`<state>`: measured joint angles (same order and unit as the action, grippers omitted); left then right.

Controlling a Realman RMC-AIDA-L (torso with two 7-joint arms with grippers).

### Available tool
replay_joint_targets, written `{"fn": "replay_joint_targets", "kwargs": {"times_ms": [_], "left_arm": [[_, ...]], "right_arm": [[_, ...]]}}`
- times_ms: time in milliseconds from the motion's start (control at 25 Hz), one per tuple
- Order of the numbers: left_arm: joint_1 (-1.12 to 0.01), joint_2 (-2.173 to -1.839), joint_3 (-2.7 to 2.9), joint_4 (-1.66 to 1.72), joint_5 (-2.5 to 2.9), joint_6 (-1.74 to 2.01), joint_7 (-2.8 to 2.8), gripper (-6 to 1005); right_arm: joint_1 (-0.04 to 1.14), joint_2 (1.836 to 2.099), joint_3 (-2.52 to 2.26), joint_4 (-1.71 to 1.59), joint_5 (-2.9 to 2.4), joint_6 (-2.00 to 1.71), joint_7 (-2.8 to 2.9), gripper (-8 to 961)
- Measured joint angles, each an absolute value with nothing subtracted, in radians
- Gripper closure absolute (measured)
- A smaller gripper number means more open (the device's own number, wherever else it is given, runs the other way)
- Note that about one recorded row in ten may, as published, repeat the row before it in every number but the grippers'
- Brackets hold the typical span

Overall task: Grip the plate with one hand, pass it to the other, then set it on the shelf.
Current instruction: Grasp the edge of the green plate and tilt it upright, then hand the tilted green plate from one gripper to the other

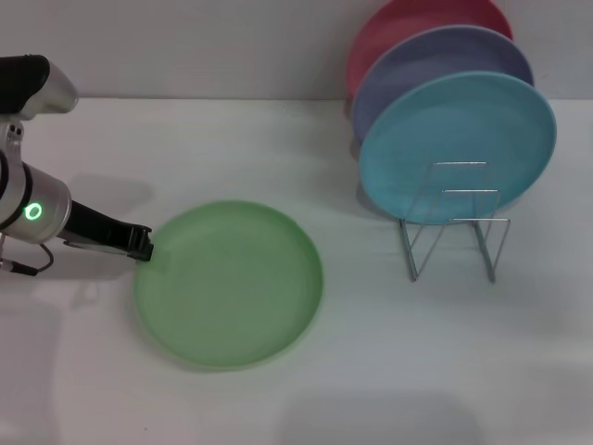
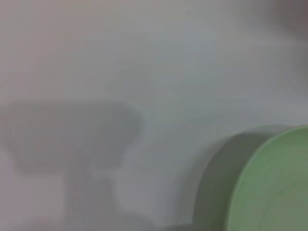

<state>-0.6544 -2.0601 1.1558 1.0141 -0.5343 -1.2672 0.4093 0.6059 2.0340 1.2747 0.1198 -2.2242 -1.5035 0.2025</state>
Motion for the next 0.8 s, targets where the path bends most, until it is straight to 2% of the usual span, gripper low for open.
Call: {"fn": "replay_joint_targets", "kwargs": {"times_ms": [800], "left_arm": [[-0.578,-2.063,1.048,1.015,-0.699,-1.124,0.556,962]], "right_arm": [[0.604,2.034,1.275,0.121,-2.224,-1.497,0.205,321]]}}
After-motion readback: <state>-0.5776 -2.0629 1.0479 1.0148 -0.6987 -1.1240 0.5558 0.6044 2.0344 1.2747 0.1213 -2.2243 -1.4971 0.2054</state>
